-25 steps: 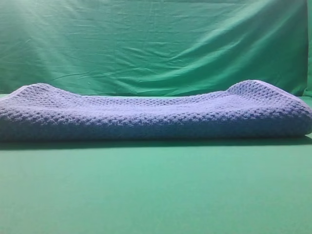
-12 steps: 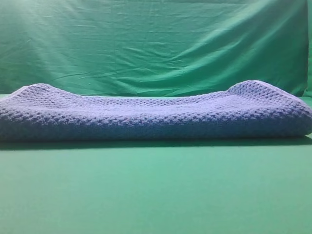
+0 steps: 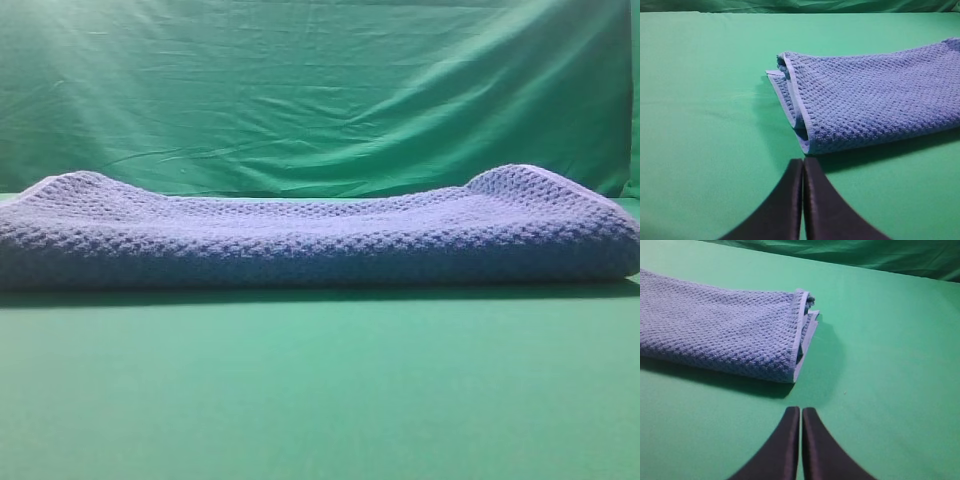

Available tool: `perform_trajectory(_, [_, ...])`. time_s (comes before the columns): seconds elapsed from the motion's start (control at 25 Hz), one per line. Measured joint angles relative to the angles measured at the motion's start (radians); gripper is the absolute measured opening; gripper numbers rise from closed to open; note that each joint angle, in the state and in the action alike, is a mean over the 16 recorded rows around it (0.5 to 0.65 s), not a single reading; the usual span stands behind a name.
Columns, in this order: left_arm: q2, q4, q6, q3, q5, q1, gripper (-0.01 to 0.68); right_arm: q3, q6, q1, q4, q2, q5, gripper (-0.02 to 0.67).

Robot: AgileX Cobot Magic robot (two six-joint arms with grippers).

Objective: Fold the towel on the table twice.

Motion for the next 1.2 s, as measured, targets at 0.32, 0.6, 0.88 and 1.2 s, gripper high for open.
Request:
perform_trajectory(0.32, [0.0,0.0,0.0,0.0,0.0,0.051,0.0,0.0,0.0,-0.083,0.0,0.0,0.0,0.0])
perform_trajectory(0.6, [0.0,0.0,0.0,0.0,0.0,0.118,0.0,0.0,0.0,-0.23,0.0,0.0,0.0,0.0])
perform_trajectory(0.88, [0.0,0.0,0.0,0.0,0.0,0.152,0.0,0.0,0.0,-0.332,0.0,0.0,0.0,0.0])
perform_trajectory(1.2, [0.0,0.0,0.0,0.0,0.0,0.153,0.0,0.0,-0.001,-0.348,0.0,0.0,0.0,0.0])
